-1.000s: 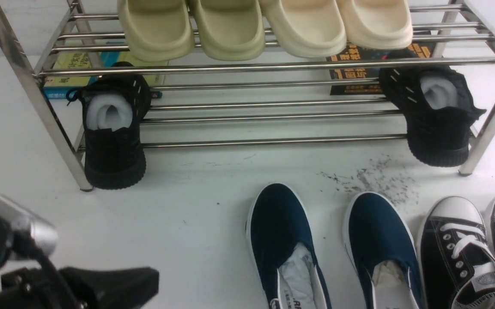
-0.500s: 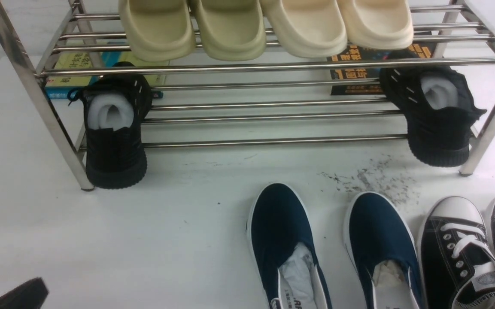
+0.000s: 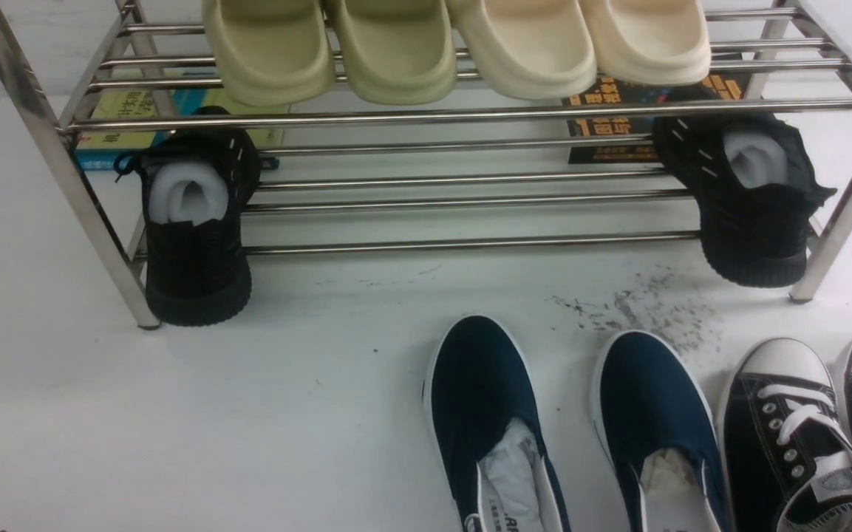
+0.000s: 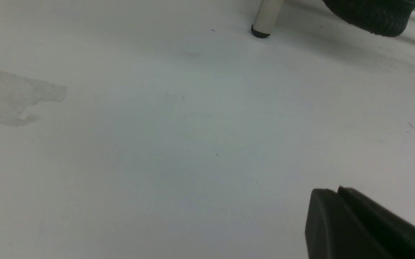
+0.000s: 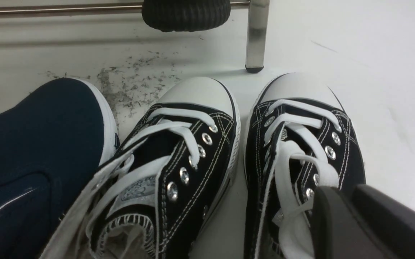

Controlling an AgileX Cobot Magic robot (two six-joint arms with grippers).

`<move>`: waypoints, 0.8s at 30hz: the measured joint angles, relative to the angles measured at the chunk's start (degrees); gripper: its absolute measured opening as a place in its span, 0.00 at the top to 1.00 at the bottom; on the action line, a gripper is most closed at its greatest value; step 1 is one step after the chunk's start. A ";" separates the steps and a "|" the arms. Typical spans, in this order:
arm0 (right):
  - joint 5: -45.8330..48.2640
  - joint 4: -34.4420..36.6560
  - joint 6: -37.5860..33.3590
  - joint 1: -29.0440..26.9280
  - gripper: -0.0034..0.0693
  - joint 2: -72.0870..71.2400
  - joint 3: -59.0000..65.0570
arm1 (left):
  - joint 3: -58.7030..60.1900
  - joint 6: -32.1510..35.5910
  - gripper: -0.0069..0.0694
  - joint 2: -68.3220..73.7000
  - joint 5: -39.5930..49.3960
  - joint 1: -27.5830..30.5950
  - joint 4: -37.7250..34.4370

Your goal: Take the shoes off the shelf with your hand on the white table.

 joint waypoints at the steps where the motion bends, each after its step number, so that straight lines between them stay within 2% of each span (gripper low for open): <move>1: 0.00 0.00 0.00 0.00 0.81 0.00 0.00 | 0.26 0.00 0.85 -0.56 0.00 0.00 0.00; 24: 0.00 0.00 0.00 0.00 0.77 0.00 0.00 | 3.52 -1.74 0.82 -4.66 -2.46 0.00 0.15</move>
